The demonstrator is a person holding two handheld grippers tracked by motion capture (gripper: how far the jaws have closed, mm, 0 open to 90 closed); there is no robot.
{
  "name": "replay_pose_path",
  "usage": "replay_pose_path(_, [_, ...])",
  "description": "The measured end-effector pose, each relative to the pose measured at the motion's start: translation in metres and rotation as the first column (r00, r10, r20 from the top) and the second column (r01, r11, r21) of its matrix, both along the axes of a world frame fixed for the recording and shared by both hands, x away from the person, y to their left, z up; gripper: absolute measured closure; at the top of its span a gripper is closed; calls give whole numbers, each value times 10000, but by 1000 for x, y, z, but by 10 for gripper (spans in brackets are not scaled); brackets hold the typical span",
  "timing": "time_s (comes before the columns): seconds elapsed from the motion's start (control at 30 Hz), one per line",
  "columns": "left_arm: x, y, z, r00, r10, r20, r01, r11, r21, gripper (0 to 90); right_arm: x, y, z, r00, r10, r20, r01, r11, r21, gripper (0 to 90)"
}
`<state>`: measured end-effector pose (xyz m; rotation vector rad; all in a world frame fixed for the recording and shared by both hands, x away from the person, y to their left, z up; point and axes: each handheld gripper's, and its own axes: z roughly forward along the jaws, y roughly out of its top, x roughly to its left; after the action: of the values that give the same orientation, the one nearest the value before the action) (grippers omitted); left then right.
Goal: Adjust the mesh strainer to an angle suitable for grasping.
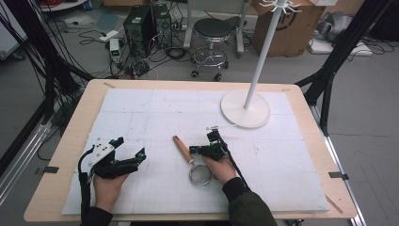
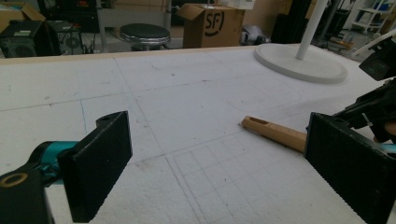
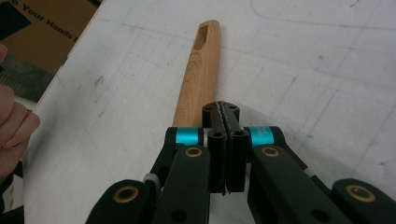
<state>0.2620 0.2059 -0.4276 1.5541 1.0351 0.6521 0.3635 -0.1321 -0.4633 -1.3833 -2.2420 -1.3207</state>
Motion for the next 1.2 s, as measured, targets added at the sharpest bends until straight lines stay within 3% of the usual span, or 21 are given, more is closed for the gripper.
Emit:
replay_pose_path(0.23, [0, 1, 0, 10000, 16, 40, -15, 10000, -50, 85, -1, 0, 1, 10000, -29, -33, 29, 10000, 7, 900])
replay_pose_path(0.3, [0, 1, 0, 10000, 47, 46, -47, 10000, -7, 85, -1, -2, 2, 9999, -96, 138, 97, 9999, -67, 895])
replay_pose_path(0.37, [-1, 2, 0, 10000, 64, 29, -64, 10000, -53, 85, -1, -4, 4, 9996, -133, 238, 135, 9999, -66, 820])
replay_pose_path(0.47, [-1, 2, 0, 10000, 46, 22, -46, 10000, -38, 85, -1, -8, 6, 9989, -469, -43, 470, 9988, 100, 621])
replay_pose_path(0.7, [-3, 2, 1, 9998, 98, 153, -98, 10000, 11, 90, -2, -11, 8, 9978, -644, -162, 646, 9978, 145, 537])
replay_pose_path(0.97, [-4, 2, 2, 9998, 132, 170, -132, 9999, 29, 97, -6, -15, 17, 9972, -677, -311, 705, 9924, 1005, 417])
replay_pose_path(1.2, [-5, 2, 2, 9996, 188, 212, -189, 9998, 27, 99, -9, -15, 20, 9981, -570, -225, 589, 9935, 972, 390])
